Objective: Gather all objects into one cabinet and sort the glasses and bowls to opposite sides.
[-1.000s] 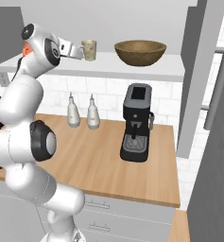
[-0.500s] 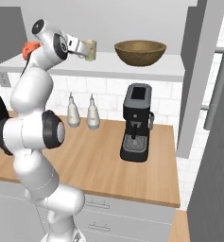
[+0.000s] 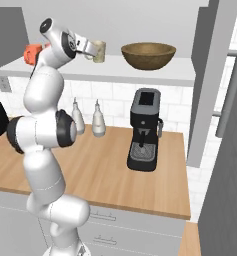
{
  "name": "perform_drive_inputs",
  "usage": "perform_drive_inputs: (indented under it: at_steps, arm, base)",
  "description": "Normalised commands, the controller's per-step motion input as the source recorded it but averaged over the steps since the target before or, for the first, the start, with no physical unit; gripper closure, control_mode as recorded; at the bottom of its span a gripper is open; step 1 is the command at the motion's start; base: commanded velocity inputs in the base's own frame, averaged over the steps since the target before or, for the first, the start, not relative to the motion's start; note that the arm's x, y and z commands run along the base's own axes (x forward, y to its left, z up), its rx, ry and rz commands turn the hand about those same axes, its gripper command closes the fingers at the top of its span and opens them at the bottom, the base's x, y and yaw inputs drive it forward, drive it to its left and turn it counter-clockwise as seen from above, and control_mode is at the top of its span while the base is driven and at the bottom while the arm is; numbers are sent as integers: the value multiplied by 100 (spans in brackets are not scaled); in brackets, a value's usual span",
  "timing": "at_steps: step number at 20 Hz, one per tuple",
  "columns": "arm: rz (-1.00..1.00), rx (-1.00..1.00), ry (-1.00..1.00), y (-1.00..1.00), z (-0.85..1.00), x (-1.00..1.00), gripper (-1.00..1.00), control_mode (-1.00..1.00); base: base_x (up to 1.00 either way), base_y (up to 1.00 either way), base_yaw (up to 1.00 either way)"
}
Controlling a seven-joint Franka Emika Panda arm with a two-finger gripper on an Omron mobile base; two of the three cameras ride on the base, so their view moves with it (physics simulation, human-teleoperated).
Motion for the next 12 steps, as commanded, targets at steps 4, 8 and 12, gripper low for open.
perform_drive_inputs:
  at_steps: [4, 8, 12]
  arm:
    - [-4, 0, 0, 0, -9, 0, 100, -100]
    - [-4, 0, 0, -14, -15, 0, 100, -100]
    - [-1, 1, -4, -26, -17, 0, 100, -100]
  base:
    - [0, 0, 0]
    - [0, 0, 0]
    - [0, 0, 0]
